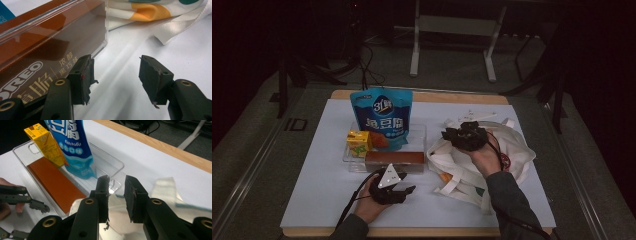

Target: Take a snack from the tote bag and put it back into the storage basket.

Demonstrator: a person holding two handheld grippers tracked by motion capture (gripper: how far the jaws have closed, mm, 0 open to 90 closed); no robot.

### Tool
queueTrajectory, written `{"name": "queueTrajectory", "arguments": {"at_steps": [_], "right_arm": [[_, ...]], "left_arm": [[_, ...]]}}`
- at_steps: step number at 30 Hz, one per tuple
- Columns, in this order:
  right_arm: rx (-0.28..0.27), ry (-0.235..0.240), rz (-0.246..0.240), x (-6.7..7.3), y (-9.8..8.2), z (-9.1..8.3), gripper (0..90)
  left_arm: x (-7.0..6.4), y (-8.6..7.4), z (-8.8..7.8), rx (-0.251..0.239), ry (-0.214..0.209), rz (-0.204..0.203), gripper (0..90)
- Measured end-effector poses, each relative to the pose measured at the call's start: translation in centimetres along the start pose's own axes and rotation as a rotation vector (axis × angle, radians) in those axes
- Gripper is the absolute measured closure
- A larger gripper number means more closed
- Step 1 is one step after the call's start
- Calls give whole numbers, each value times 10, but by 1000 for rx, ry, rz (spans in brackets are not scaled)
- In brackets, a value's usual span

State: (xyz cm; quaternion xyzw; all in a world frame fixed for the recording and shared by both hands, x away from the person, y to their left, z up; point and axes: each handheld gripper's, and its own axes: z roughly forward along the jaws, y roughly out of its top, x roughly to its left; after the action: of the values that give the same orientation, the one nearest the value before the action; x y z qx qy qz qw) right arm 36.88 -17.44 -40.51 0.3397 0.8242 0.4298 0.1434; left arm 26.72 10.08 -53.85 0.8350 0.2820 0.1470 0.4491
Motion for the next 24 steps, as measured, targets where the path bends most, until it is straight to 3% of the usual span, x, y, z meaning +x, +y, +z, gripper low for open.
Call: {"name": "queueTrajectory", "arguments": {"at_steps": [15,24], "right_arm": [[-14,-38,20,-15,-15,-34,725],[-9,-67,48,-27,-32,-50,723]], "left_arm": [[0,0,0,-1,1,1,442],[0,0,0,0,0,1,442]]}}
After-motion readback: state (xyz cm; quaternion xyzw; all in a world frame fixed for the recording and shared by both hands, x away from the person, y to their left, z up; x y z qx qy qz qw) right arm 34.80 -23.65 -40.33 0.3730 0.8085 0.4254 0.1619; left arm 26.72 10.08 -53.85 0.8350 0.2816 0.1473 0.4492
